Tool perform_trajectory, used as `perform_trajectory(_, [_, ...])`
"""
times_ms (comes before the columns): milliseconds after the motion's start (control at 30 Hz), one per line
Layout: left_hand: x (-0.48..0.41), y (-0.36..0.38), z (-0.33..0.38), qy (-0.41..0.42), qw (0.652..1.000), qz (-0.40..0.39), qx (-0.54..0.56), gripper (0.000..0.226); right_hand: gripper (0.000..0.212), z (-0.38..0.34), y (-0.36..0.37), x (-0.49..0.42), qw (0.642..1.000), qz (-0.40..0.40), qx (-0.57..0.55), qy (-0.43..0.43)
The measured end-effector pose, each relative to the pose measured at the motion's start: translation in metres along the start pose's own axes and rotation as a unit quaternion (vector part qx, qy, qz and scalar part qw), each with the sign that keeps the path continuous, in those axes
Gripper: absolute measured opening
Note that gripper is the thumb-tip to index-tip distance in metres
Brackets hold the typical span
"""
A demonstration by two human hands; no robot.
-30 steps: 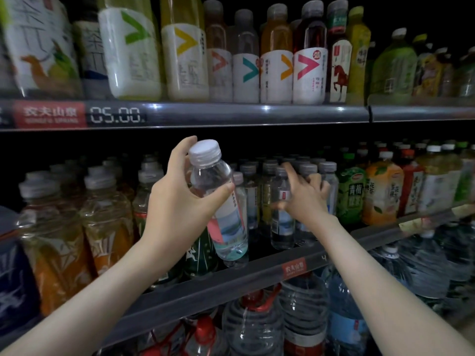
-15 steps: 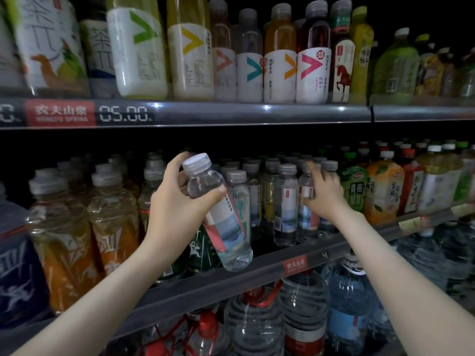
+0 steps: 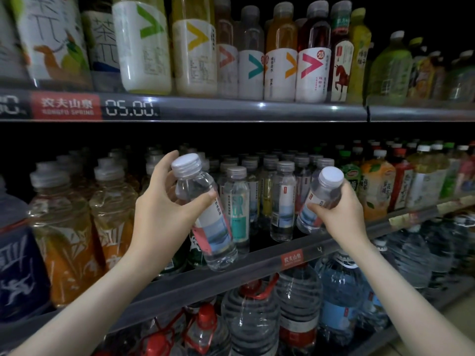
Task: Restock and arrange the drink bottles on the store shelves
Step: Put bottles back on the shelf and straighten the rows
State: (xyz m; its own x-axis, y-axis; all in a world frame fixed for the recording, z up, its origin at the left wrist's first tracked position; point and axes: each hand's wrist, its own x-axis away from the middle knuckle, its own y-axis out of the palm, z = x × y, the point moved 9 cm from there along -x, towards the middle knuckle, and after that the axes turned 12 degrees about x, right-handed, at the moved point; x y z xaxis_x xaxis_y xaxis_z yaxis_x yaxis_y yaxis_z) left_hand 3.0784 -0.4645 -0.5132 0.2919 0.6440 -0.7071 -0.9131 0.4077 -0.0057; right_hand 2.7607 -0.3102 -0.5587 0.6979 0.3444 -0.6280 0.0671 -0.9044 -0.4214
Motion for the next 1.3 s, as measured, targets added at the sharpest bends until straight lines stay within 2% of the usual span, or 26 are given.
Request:
perform_trajectory(167, [0.003, -0.001, 0.002, 0.006, 1.0, -0.003, 0.0, 0.082, 0.069, -0.035, -0.032, 0.0, 0.999, 0.039, 0.006, -0.033])
perform_trajectory(433, [0.014, -0.001, -0.007, -0.011, 1.0, -0.014, 0.004, 0.083, 0.05, -0.042, -0.031, 0.0, 0.998, -0.004, -0.056, -0.011])
perform_trajectory(667, [0.018, 0.002, -0.009, -0.012, 1.0, -0.012, -0.007, 0.081, 0.068, -0.005, -0.021, -0.013, 0.998, 0.053, 0.005, 0.02])
perform_trajectory(933, [0.015, 0.018, -0.007, -0.01, 1.0, -0.024, -0.009, 0.083, 0.054, 0.009, 0.038, -0.033, 0.998, -0.056, 0.033, 0.007])
perform_trajectory(1100, [0.013, 0.031, -0.007, -0.003, 0.999, -0.034, -0.014, 0.081, 0.083, 0.018, 0.06, -0.045, 0.99, -0.124, 0.057, 0.025])
perform_trajectory(1300, [0.015, 0.056, -0.011, -0.009, 0.998, -0.053, -0.014, 0.083, 0.093, 0.028, 0.068, -0.038, 0.982, -0.166, 0.075, 0.053])
